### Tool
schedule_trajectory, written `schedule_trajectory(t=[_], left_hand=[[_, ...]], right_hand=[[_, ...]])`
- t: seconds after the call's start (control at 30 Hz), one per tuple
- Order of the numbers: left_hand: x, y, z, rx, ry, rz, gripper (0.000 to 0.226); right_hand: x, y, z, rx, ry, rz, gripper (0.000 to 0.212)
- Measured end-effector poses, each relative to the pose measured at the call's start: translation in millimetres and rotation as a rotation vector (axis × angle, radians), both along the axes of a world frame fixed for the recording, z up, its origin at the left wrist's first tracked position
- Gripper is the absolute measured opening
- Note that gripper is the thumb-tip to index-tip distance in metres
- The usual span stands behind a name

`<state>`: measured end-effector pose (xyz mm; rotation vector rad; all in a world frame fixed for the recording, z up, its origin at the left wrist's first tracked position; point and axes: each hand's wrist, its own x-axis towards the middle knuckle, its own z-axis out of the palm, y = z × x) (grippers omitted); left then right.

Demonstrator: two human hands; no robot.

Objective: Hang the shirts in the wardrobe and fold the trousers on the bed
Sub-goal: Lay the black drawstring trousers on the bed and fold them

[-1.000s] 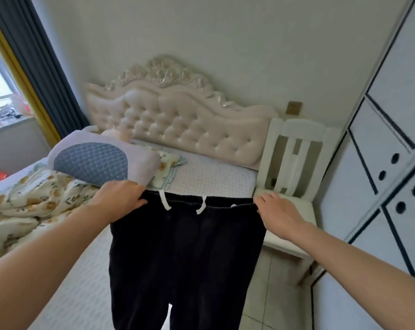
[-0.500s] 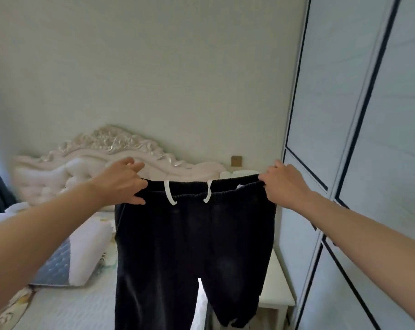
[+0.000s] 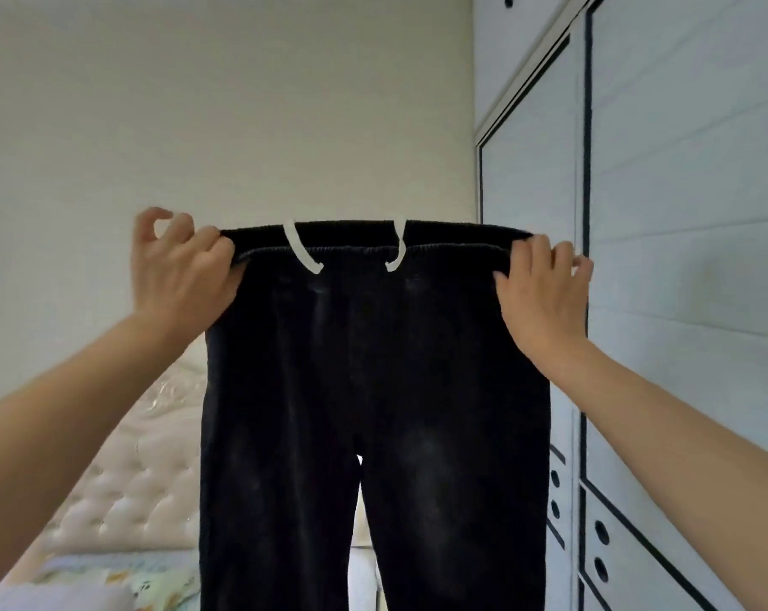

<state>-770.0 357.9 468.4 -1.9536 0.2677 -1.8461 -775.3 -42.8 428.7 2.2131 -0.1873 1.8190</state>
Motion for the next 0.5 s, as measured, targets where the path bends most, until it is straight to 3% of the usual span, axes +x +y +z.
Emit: schedule_trajectory(t=[0.07, 0.13, 0.2, 0.27, 0.37, 0.5], left_hand=[[2.0, 2.0, -17.5, 0.070, 0.122, 0.115, 0.030], [4.8, 1.0, -46.4, 0.158, 0.505, 0.394, 0.012], [10.9, -1.1, -55.0, 0.118, 0.660, 0.489, 0.021], [13.2, -4.6, -54.4, 0.078, 0.679, 0.439, 0.030], [15.3, 1.5, -50.2, 0.017, 0.499, 0.286, 0.028], [5.1, -0.2, -42.0, 0.095, 0.434, 0.114, 0.026]], right_hand=[[-3.2, -3.6, -19.0, -0.147, 0.053, -0.013, 0.021], [-7.6, -6.5, -35.1, -0.265, 0.203, -0.002, 0.031], [-9.8, -6.4, -37.3, -0.296, 0.280, -0.011, 0.033], [-8.1, -5.1, -39.3, -0.311, 0.303, -0.030, 0.031], [-5.8, -15.6, -39.1, -0.302, 0.242, 0.002, 0.031], [-6.1, -22.2, -30.1, -0.238, 0.322, -0.064, 0.021]])
